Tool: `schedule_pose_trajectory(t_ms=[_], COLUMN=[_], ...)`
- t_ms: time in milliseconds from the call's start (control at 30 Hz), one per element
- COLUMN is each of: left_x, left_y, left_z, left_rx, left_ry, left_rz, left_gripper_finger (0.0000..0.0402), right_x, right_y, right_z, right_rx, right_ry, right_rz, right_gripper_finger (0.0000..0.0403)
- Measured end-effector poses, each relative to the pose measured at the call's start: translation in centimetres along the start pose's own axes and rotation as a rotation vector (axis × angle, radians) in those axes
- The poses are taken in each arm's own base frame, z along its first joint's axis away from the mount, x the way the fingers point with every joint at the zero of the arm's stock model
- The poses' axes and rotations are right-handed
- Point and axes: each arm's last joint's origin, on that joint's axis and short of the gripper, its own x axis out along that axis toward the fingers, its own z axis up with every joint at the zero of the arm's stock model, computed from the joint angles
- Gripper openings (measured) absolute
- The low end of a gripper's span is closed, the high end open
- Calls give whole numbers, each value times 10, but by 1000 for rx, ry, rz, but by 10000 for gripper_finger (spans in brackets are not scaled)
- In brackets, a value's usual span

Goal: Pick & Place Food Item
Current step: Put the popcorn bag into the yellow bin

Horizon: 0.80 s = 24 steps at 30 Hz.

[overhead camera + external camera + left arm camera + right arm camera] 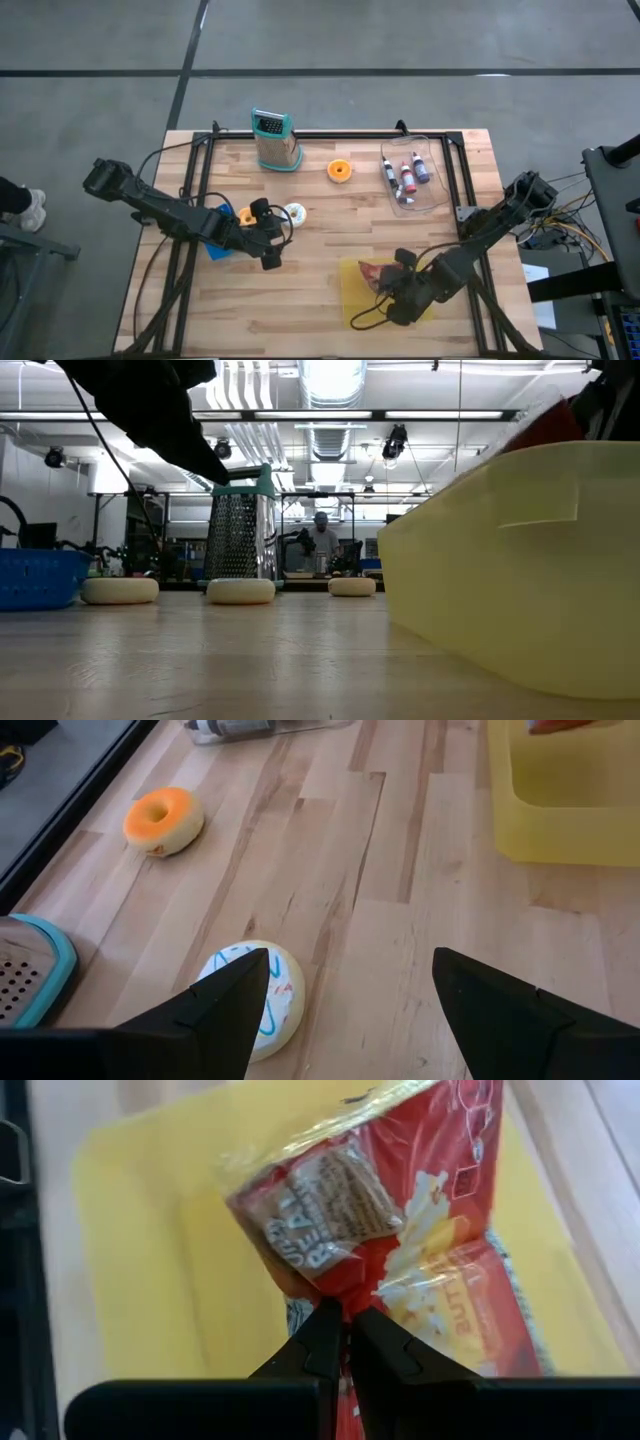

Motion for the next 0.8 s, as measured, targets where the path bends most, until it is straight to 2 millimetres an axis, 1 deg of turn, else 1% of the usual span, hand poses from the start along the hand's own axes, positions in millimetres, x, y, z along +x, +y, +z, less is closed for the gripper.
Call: schedule_pose_trajectory(t_ms=[100, 267, 433, 633, 800], left_x=[0, 0, 0, 1, 4], left_y=[0, 0, 0, 0, 0], left_z=[0, 0, 0, -1, -8], left_rx=[-1, -4, -4, -4, -13], left_ry=[0, 0, 0, 0, -9], left_rz=[0, 0, 0, 0, -2], left_gripper_finger=[287, 287, 287, 287, 287], right_x=[1, 4, 8, 25, 43], right_y=[2, 0, -1, 3, 8], right_z=[1, -2, -5, -12, -18], right_rx=[9, 16, 71, 86, 64], right_ry=[-23, 0, 13, 80, 117], right_rz=[34, 33, 18, 15, 17], right_gripper_finger=[12, 12, 12, 12, 12])
